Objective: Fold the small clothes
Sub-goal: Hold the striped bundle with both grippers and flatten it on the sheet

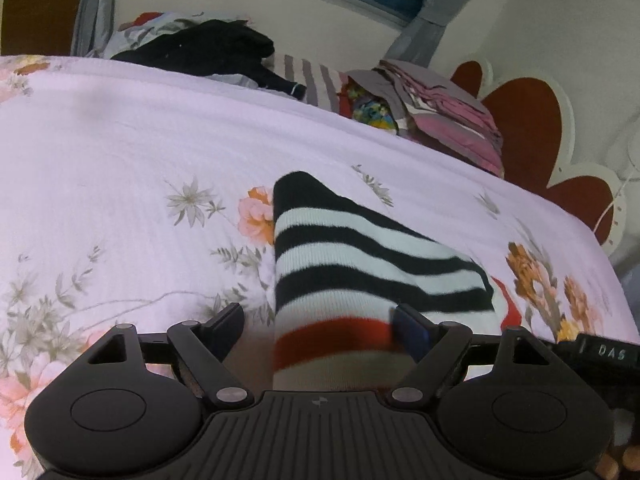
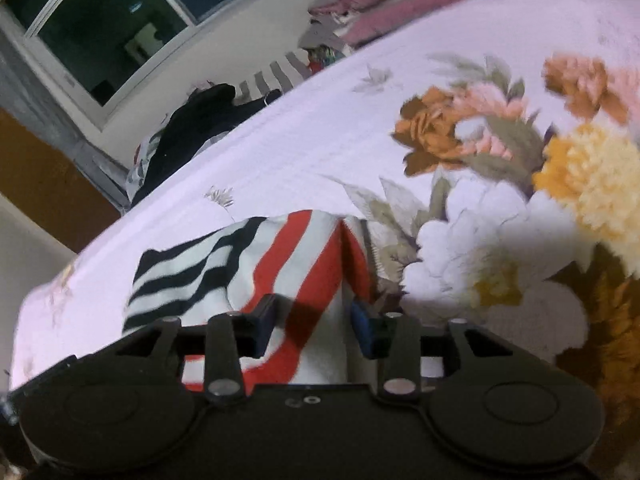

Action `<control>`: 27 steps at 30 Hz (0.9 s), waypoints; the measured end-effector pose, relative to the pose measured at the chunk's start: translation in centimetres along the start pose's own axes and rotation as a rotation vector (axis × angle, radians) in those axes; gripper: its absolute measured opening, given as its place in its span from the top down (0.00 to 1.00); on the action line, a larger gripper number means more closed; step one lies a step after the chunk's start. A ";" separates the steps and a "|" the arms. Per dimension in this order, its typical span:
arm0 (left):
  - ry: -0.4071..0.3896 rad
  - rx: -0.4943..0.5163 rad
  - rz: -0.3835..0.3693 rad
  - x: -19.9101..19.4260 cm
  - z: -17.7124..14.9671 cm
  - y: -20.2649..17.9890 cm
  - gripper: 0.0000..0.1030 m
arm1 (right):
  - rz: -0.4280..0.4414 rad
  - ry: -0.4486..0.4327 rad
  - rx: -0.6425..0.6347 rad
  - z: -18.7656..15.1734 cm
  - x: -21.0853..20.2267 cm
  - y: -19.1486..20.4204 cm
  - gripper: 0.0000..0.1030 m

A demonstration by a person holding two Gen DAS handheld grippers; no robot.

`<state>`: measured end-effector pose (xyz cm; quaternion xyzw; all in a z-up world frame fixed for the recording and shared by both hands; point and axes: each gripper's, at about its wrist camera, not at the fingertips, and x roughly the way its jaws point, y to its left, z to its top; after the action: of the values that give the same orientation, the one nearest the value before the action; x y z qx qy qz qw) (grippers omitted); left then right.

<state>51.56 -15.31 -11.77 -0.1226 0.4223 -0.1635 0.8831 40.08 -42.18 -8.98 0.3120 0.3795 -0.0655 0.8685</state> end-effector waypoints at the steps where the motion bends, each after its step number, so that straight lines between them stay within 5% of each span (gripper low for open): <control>1: 0.004 0.001 0.006 0.3 0.0 0.0 0.21 | -0.006 -0.010 -0.005 -0.1 0.0 0.2 0.80; 2: 0.013 0.008 0.011 0.7 0.0 0.1 0.21 | -0.026 -0.027 -0.038 -0.3 -0.2 0.5 0.88; 6: 0.037 0.028 -0.002 1.9 -0.7 0.1 0.21 | -0.113 -0.092 -0.162 -1.9 -1.3 0.9 0.91; 10: 0.036 0.028 -0.004 2.1 -0.7 0.0 0.21 | -0.109 -0.061 -0.148 -1.7 -0.7 -0.1 0.90; 15: 0.002 0.008 0.015 1.8 0.0 -0.1 0.21 | -0.085 -0.163 -0.153 -0.2 -2.6 1.4 0.80; 19: 0.005 0.006 0.032 2.8 0.7 -0.2 0.21 | -0.074 -0.158 -0.220 0.8 -1.3 3.7 0.75; 27: 0.018 0.020 0.037 4.0 0.6 0.2 0.20 | -0.191 -0.120 -0.300 -0.1 2.6 3.8 0.79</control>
<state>54.39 -16.65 -14.31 -0.1043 0.4306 -0.1526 0.8834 43.20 -38.78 -8.98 0.1372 0.3604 -0.1090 0.9162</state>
